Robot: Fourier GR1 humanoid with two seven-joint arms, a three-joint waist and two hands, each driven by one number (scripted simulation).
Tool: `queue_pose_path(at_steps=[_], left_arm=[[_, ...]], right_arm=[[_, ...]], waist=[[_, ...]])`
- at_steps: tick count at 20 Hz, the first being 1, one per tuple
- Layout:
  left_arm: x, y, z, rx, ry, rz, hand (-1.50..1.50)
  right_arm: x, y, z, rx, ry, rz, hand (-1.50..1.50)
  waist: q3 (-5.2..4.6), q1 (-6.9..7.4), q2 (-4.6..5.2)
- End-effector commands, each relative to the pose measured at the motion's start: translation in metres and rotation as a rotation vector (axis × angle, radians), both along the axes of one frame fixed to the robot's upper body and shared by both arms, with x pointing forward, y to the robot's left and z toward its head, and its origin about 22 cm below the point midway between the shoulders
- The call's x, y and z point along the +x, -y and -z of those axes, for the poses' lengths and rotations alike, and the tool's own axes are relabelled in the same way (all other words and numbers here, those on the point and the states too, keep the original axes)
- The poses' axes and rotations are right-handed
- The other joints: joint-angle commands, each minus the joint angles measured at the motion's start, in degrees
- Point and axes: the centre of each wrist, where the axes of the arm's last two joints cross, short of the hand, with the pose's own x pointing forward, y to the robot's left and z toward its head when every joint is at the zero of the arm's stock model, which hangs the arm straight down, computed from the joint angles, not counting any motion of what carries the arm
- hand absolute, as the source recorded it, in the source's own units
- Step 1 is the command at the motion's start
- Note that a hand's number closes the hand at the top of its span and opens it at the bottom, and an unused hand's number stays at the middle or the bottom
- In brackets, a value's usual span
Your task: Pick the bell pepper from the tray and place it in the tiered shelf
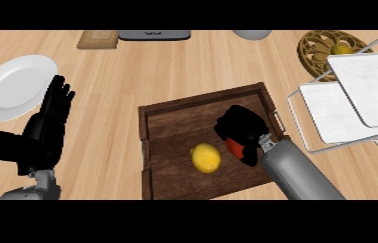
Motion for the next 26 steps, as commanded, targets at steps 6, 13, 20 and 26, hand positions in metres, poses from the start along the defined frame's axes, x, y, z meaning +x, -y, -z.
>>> queue_pose_path(at_steps=[6,13,20,26], left_arm=[[-0.015,-0.033,0.004,0.010,-0.018,-0.114,0.00],[-0.017,-0.016,0.010,-0.012,-0.010,-0.066,0.00],[-0.017,-0.017,0.004,-0.001,-0.023,-0.068,0.00],[-0.004,-0.017,0.008,0.008,-0.010,-0.028,0.00]], right_arm=[[-0.073,0.163,0.048,0.108,-0.068,0.727,1.50],[-0.133,0.179,-0.002,0.359,-0.069,0.763,1.50],[-0.180,0.175,-0.084,0.760,0.091,0.866,1.50],[-0.221,0.194,-0.155,0.791,0.294,1.014,1.50]], waist=[[0.56,-6.31,0.01],[0.41,-3.94,0.29],[0.40,-3.49,0.22],[0.44,-1.66,0.92]])
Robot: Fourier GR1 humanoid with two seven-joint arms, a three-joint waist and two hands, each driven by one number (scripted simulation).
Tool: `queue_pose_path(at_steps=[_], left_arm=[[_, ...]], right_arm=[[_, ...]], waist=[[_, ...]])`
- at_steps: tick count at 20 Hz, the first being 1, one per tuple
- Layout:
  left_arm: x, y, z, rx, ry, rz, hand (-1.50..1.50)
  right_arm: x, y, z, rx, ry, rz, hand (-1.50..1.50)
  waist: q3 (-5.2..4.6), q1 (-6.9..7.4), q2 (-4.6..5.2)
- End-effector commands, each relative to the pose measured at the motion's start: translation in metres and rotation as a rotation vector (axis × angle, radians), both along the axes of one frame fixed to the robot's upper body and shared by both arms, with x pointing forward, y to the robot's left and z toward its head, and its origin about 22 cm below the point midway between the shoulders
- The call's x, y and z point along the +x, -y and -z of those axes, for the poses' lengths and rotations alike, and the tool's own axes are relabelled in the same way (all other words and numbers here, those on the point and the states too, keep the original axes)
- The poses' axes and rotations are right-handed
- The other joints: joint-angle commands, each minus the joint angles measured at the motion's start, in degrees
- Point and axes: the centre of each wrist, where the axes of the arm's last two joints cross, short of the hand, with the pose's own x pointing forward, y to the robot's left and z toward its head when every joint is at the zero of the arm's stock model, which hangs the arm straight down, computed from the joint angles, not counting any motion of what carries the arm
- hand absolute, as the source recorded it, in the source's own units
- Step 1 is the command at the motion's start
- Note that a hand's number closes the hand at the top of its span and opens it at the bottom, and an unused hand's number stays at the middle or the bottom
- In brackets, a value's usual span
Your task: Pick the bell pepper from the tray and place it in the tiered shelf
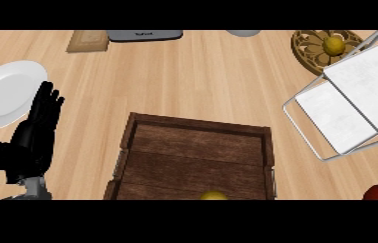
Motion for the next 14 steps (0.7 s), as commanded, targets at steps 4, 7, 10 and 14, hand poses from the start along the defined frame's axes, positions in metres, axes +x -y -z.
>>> queue_pose_path(at_steps=[4,7,10,14], left_arm=[[0.004,0.012,-0.006,0.003,0.007,0.041,0.00],[0.022,0.025,0.002,-0.014,0.016,0.052,0.00],[0.019,0.009,-0.006,-0.006,0.011,0.061,0.00],[0.012,0.000,-0.014,-0.011,0.018,0.079,0.00]], right_arm=[[-0.030,0.019,-0.065,-0.007,0.067,0.160,1.50],[-0.024,0.041,-0.073,0.012,0.100,0.202,1.50],[-0.004,0.055,-0.094,0.041,0.140,0.231,1.50],[0.036,0.055,-0.086,0.057,0.142,0.268,1.50]], waist=[[0.14,3.08,0.51],[0.16,3.17,0.66],[0.17,3.71,0.69],[0.18,4.62,0.82]])
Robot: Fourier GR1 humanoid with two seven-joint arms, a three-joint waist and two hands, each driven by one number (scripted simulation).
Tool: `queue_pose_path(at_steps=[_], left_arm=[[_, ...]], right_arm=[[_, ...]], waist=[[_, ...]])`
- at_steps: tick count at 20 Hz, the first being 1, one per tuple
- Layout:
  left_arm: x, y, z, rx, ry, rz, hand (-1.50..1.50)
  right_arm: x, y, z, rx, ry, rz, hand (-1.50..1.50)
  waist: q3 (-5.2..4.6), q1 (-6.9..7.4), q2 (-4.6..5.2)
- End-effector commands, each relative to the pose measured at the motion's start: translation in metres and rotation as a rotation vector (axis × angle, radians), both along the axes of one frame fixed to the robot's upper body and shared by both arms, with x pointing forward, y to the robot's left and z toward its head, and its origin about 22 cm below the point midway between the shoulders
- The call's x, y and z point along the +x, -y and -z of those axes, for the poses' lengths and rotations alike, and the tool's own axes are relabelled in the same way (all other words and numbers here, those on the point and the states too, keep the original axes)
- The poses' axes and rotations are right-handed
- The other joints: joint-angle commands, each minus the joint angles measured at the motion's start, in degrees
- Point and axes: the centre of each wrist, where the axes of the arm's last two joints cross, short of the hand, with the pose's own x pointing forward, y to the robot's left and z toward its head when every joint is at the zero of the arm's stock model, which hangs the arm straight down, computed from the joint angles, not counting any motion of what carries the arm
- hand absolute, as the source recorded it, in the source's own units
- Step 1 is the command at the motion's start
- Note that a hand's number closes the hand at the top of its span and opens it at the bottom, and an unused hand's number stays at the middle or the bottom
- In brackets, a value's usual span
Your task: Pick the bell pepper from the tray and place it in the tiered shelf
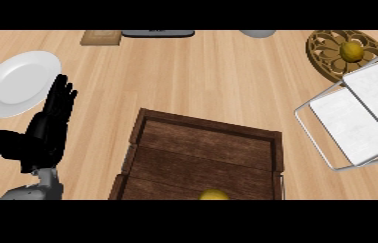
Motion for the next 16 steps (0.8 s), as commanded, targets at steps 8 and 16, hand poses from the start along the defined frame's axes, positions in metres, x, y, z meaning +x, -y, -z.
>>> queue_pose_path(at_steps=[8,16], left_arm=[[0.011,0.004,-0.009,-0.011,-0.009,0.015,0.00],[0.005,0.004,0.004,0.010,0.004,0.033,0.00]], right_arm=[[0.074,0.036,0.039,0.047,0.060,0.027,1.50],[0.111,0.032,0.057,0.061,0.118,0.049,1.50]], waist=[[0.06,0.40,0.10],[0.07,1.02,0.33]])
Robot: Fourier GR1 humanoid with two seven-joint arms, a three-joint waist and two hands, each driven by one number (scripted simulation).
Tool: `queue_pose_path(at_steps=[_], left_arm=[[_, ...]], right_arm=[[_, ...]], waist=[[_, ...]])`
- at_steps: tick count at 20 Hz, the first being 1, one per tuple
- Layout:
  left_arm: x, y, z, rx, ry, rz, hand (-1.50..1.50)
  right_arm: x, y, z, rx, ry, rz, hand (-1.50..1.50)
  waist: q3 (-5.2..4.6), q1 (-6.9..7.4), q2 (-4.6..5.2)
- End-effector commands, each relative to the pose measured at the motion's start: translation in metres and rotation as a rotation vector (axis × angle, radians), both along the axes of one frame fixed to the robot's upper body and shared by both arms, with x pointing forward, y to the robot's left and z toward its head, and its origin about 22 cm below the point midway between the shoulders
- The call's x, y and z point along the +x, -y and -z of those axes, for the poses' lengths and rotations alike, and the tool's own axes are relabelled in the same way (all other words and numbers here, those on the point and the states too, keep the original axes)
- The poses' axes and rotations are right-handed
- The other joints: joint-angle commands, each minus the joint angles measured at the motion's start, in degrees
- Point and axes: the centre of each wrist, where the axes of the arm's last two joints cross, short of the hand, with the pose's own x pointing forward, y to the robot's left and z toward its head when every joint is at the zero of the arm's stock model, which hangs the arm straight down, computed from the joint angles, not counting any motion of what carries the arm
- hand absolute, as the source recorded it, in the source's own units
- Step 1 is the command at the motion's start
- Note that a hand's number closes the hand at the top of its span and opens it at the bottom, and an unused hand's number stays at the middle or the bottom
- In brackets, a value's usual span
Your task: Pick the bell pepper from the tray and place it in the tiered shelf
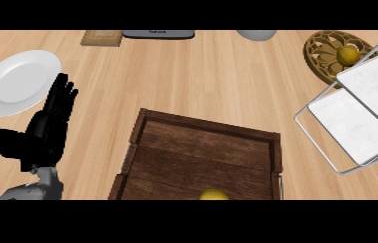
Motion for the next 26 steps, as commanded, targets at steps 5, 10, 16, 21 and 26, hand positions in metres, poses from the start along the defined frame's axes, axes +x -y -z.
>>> queue_pose_path(at_steps=[5,10,16,21,26], left_arm=[[0.004,-0.004,-0.003,0.017,0.003,0.010,0.00],[0.002,0.017,0.000,0.000,0.003,0.027,0.00],[0.011,0.007,0.004,0.002,0.005,0.018,0.00],[0.016,0.000,-0.010,-0.002,0.004,0.026,0.00],[0.000,-0.006,0.012,-0.004,-0.025,-0.002,0.00]], right_arm=[[0.039,0.004,0.032,-0.027,-0.095,-0.014,1.50],[0.044,0.013,0.046,0.195,-0.052,0.023,-1.50],[0.057,0.011,0.048,0.197,-0.073,-0.033,-1.50],[0.063,0.020,0.038,0.258,-0.016,-0.086,-1.50],[0.062,0.030,0.021,0.372,0.115,-0.110,-1.50]], waist=[[1.29,1.42,1.38],[1.37,1.34,1.33],[1.31,1.64,1.87],[1.36,1.37,1.56],[1.25,0.52,1.08]])
